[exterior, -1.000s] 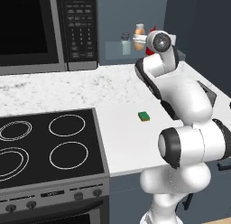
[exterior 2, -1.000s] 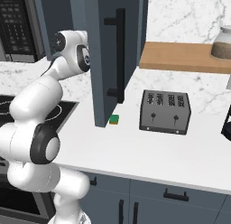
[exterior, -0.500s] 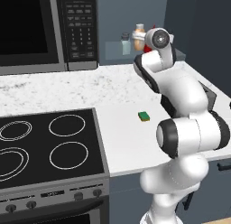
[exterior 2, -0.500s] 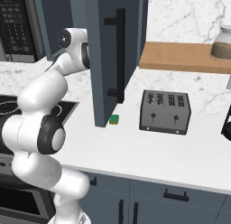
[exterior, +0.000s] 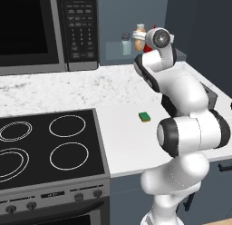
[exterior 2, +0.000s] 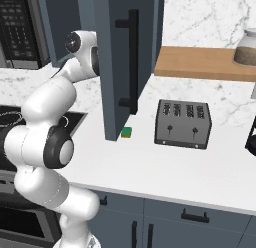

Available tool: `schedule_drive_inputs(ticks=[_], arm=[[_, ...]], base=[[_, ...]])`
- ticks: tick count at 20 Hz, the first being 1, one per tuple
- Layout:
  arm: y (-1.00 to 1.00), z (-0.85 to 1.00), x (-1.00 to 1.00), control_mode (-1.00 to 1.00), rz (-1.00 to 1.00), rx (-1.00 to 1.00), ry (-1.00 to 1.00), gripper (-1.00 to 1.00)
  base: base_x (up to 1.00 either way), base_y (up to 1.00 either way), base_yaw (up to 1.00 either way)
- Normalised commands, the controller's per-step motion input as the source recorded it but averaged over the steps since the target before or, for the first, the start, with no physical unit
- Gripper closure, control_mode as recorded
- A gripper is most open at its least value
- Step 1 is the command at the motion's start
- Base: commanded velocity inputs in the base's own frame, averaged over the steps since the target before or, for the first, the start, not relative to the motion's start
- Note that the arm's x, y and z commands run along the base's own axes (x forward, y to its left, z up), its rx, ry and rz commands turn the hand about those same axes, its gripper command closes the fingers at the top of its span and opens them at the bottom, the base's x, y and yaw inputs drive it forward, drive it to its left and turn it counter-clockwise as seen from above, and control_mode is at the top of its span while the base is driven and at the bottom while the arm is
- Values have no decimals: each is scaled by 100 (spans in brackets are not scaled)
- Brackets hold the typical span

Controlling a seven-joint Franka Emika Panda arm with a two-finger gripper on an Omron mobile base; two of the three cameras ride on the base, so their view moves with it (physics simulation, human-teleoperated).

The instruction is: Put the shaker and condiment bottle from the counter next to their counterparts in the cabinet.

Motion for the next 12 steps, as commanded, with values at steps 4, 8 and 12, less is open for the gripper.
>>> schedule_drive_inputs(ticks=[4, 8, 12], arm=[[0, 0, -4, -100, 0, 0, 0, -100], [0, 1, -71, -100, 0, 2, -11, -100], [4, 12, -99, -100, 0, 6, -26, -100]], base=[[0, 0, 0], [0, 0, 0], [0, 0, 0]])
